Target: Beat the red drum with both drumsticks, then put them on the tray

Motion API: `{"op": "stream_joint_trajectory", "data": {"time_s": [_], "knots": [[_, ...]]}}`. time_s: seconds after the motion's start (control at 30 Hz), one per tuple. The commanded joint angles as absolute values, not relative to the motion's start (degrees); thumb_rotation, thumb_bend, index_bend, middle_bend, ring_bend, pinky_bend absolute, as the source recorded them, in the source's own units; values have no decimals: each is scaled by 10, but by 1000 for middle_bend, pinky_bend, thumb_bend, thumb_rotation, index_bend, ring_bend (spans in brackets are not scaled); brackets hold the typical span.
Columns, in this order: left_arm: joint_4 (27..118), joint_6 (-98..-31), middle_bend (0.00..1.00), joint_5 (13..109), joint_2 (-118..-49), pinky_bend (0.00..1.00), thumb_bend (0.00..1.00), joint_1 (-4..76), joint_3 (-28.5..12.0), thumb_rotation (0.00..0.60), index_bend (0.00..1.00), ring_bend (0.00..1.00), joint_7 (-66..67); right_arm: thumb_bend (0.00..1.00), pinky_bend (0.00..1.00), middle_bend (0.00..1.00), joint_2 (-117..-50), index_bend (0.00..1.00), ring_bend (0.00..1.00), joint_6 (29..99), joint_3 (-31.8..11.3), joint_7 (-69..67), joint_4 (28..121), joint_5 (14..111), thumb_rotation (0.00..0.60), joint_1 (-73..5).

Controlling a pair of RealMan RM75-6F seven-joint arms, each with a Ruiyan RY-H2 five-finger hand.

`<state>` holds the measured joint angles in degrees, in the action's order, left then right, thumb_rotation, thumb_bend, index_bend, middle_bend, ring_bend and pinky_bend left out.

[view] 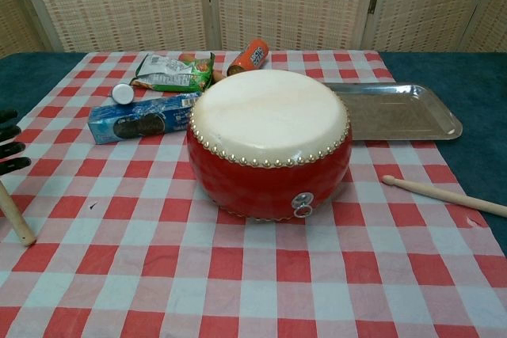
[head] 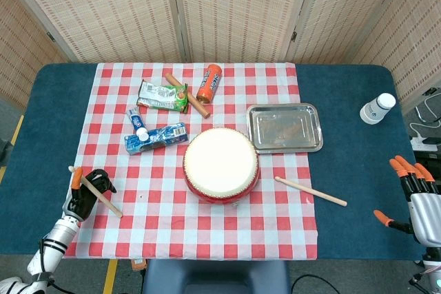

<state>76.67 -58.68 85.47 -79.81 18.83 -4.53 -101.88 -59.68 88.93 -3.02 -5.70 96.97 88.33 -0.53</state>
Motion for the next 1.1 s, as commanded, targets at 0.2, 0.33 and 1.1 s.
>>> {"op": "stream_joint_trajectory", "data": {"time_s": [0.2, 0.33, 1.1], "knots": [[751, -630, 628, 902, -812, 500, 225, 181, -9, 69, 525, 555, -996, 0, 80, 29, -597, 80, 30, 892, -30, -55, 972, 885, 600, -4], [737, -652, 630, 928, -822, 499, 225, 182, 10, 73, 534, 555, -991, 0, 80, 29, -596, 80, 30, 894, -30, -54, 974, 886, 600, -4], [686, -734, 713, 971, -880, 547, 240, 176, 65, 73, 623, 630, -880, 0, 80, 29, -594, 80, 30, 902, -30, -55, 980, 893, 600, -1]]}}
